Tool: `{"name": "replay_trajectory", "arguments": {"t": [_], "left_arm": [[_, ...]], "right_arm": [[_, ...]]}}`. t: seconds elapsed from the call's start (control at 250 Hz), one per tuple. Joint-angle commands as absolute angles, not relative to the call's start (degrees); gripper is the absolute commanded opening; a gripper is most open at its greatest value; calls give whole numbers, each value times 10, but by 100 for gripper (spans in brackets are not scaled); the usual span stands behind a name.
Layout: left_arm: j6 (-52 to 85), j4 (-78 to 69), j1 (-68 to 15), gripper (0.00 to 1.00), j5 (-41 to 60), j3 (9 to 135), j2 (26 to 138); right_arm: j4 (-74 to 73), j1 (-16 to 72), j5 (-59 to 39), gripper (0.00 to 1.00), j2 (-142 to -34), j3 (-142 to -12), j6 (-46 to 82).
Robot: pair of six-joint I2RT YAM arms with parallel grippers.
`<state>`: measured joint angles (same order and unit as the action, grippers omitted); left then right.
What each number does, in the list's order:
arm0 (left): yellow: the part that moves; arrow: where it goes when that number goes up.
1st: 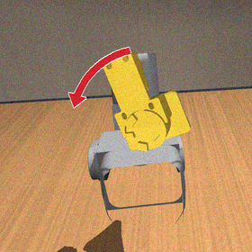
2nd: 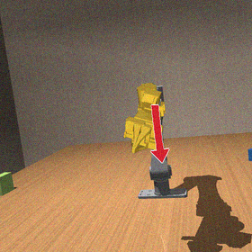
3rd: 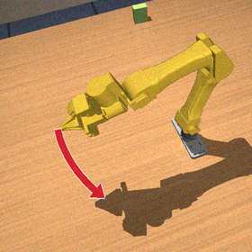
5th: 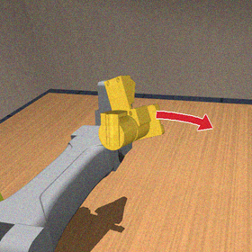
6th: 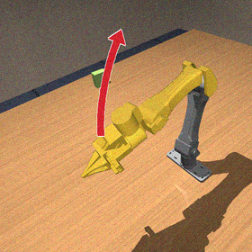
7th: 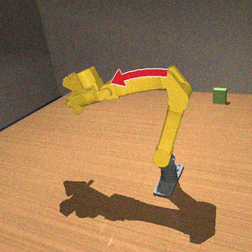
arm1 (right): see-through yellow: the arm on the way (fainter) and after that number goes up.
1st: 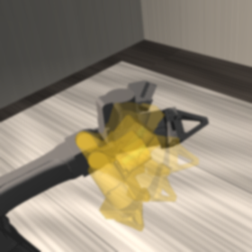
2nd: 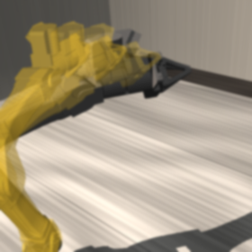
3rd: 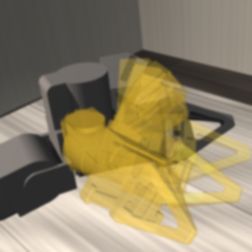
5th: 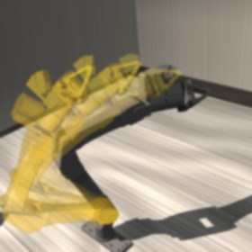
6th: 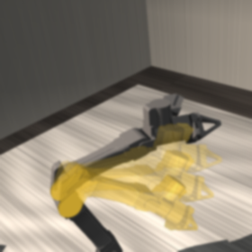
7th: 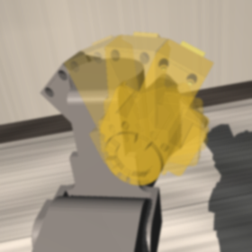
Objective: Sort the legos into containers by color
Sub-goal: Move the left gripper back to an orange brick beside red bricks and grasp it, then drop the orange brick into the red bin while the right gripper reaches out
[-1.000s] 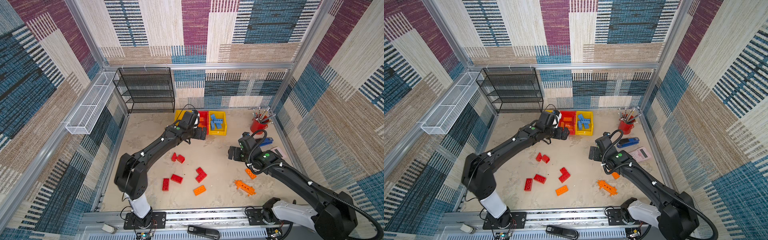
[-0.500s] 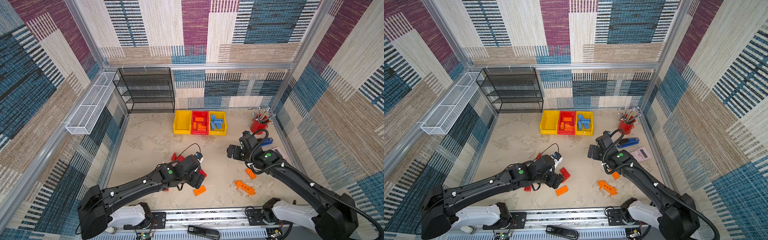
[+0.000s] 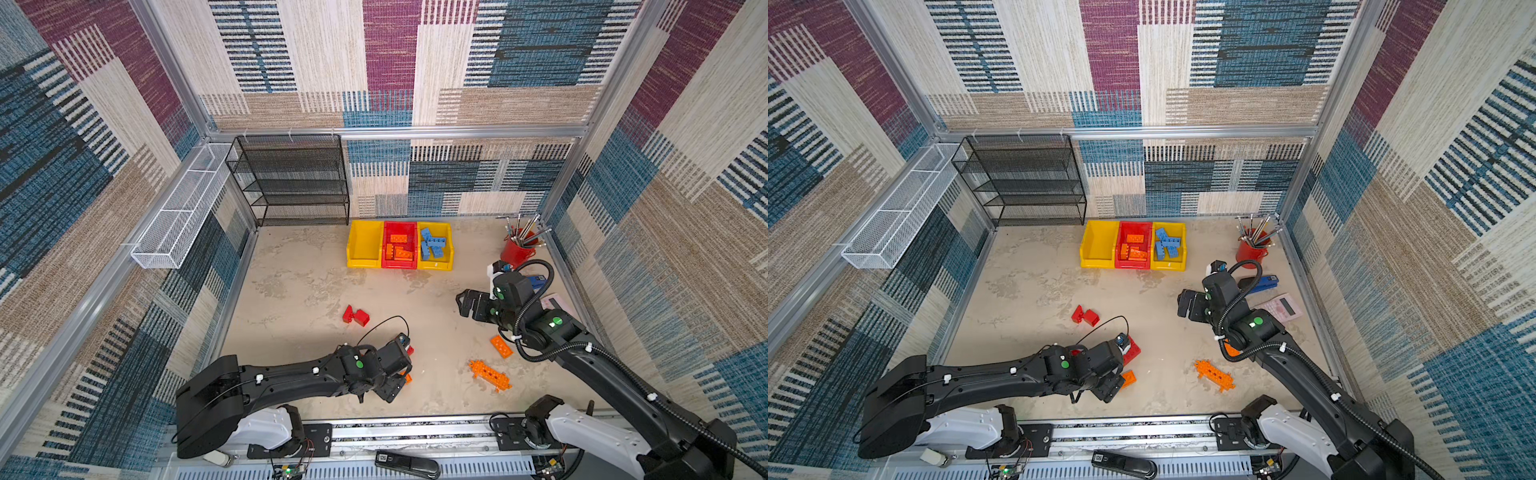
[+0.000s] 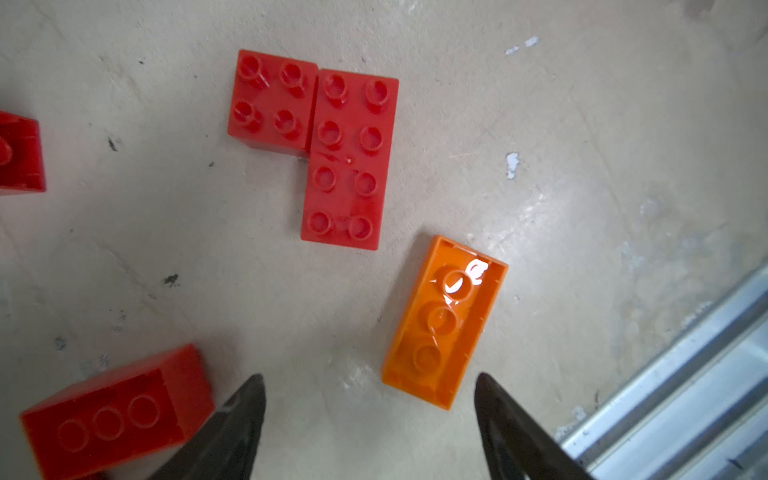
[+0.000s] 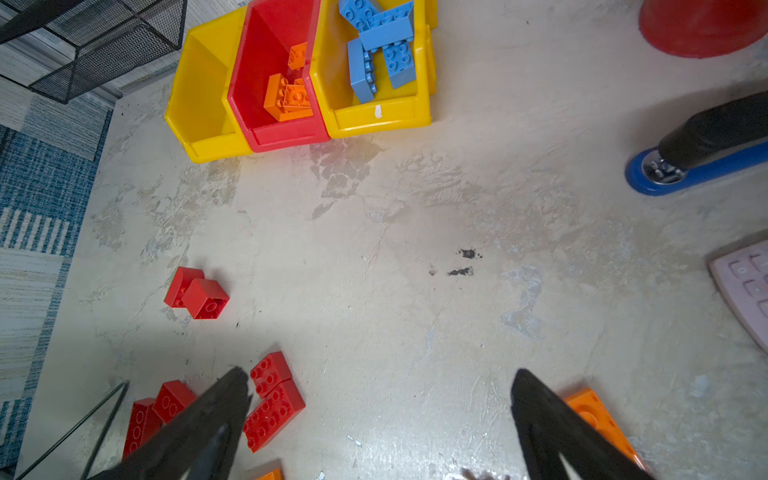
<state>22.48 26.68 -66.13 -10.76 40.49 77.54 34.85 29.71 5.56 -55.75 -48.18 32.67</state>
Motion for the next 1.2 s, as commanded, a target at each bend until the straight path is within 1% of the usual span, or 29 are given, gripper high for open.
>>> {"name": "replay_trajectory", "arguments": {"t": [0.0,0.168,0.256,0.356,0.404,0.46,0.644,0.76,0.932,1.028,1.1,1.196], "left_arm": [[214,230,-662,79,-107,412,804],[223,200,-672,79,-85,418,840],[229,198,-675,75,-83,422,858],[234,203,-684,73,-84,428,872],[238,201,-687,70,-86,429,874],[244,201,-689,65,-87,430,878],[255,217,-690,38,-88,436,892],[261,245,-690,26,-101,446,897],[277,313,-690,24,-151,483,867],[270,349,-674,26,-197,530,843],[246,360,-634,26,-195,577,837],[210,348,-554,27,-170,649,852]], "right_arm": [[352,298,53,99,-546,-476,326],[357,298,56,99,-532,-466,326],[363,298,61,99,-523,-463,325],[368,298,67,99,-515,-461,324],[369,298,70,99,-512,-460,324],[370,298,72,99,-509,-458,324],[370,298,69,99,-502,-458,323],[369,298,69,99,-496,-459,323],[366,298,61,99,-486,-461,322],[361,298,62,99,-483,-464,318],[354,298,64,99,-485,-469,315],[333,298,66,99,-490,-468,311]]}}
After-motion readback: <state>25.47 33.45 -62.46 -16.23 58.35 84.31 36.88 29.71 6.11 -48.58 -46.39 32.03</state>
